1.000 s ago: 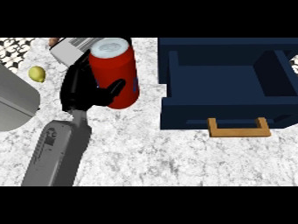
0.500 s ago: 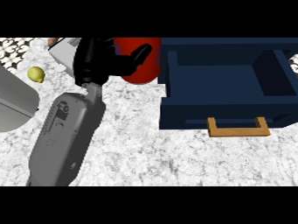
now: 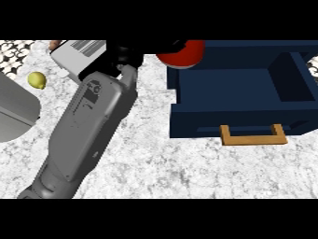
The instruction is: Pick up the can, place it into the drawer and close the drawer
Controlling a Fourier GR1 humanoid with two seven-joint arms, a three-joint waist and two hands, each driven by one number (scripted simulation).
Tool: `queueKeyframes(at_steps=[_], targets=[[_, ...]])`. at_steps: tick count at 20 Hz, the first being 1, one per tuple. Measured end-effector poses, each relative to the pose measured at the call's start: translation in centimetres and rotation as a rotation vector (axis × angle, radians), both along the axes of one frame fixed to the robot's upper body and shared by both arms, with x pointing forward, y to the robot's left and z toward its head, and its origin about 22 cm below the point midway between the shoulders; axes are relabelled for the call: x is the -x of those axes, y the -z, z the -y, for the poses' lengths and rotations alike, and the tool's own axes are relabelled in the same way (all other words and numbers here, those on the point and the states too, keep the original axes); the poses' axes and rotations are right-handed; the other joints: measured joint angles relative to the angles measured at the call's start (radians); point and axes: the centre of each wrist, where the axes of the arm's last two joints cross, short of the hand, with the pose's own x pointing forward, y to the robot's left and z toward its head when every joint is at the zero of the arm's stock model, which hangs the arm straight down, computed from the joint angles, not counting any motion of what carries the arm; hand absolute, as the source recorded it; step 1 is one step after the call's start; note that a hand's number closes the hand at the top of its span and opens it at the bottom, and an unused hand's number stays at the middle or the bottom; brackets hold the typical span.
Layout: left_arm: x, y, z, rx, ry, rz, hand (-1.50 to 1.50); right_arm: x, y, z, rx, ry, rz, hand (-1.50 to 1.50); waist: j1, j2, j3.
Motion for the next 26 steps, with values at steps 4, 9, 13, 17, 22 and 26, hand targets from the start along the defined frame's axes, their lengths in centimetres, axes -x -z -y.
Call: queueKeyframes(at_steps=[4,9,13,17,22,26], targets=[[-0.9,-0.8,1.8,-0.011,-0.002,-0.001,1.5,-0.3,0.2,-0.3,-0.003,-0.004,0.0,-1.5,-0.005,0.001,0.0],[-1.6,-1.8,3.6,-0.018,0.003,-0.008,1.5,-0.6,0.1,-0.5,0.001,-0.009,0.0,-1.5,-0.009,0.002,0.0],[-2.3,-1.9,4.8,-0.033,0.006,-0.017,1.5,-0.7,-0.2,-0.6,0.001,-0.016,0.009,-1.5,-0.018,0.004,0.0],[-2.6,-1.6,5.8,-0.041,0.007,-0.023,1.5,-0.5,-0.1,-0.2,0.003,-0.021,0.007,-1.5,-0.025,0.005,0.0],[-2.8,-1.9,7.2,-0.058,0.005,-0.038,1.5,-1.2,-0.3,-0.4,0.008,-0.024,0.014,-1.5,-0.035,0.008,0.001],[-3.1,-1.5,7.7,-0.079,-0.006,-0.051,1.5,-1.5,-0.5,-0.9,0.004,-0.033,0.01,-1.5,-0.044,0.01,0.001]])
